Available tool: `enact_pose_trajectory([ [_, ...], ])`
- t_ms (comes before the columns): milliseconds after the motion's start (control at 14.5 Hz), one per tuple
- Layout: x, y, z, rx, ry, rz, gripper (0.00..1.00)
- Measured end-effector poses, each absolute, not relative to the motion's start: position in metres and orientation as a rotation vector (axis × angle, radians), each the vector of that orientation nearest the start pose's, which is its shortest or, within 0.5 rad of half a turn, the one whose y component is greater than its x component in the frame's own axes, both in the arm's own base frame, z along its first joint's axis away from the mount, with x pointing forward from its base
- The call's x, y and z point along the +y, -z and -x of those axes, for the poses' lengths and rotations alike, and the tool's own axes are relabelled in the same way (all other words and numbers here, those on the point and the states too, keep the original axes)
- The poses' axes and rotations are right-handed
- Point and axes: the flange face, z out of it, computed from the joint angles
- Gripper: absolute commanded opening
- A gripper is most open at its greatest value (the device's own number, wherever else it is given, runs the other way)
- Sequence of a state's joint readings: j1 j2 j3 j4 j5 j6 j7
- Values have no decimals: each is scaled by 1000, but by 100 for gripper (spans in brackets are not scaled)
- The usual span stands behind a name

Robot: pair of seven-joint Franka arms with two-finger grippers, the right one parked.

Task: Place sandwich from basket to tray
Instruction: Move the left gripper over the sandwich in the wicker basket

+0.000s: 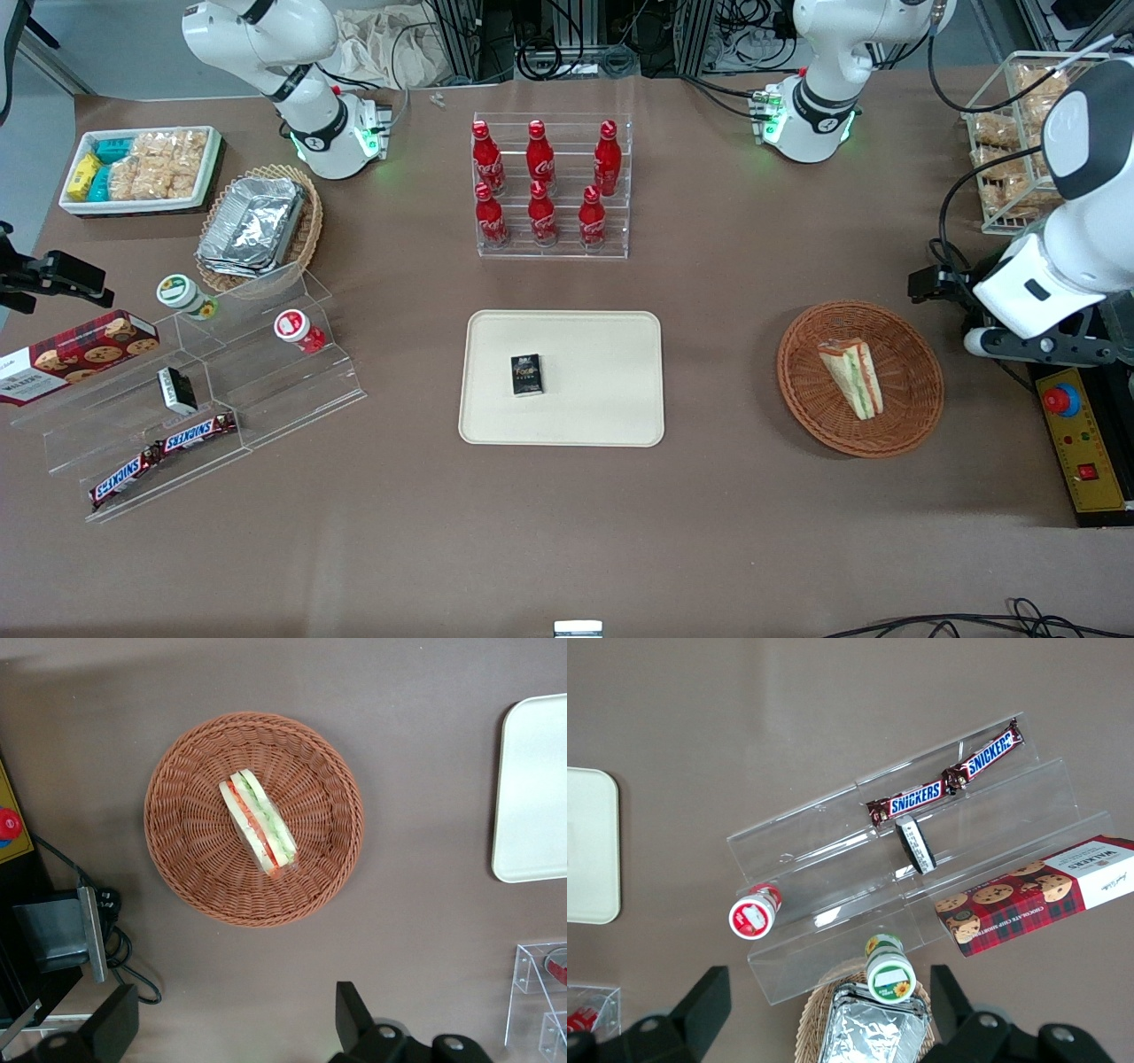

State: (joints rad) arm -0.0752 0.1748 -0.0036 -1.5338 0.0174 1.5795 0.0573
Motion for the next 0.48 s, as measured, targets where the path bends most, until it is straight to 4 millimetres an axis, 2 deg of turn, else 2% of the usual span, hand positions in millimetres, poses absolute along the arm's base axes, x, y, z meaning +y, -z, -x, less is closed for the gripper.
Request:
enact_pose_trajectory([
  [345, -45, -541, -605, 210, -196, 3110, 100],
  [483, -42, -532, -612, 118, -210, 3109, 100],
])
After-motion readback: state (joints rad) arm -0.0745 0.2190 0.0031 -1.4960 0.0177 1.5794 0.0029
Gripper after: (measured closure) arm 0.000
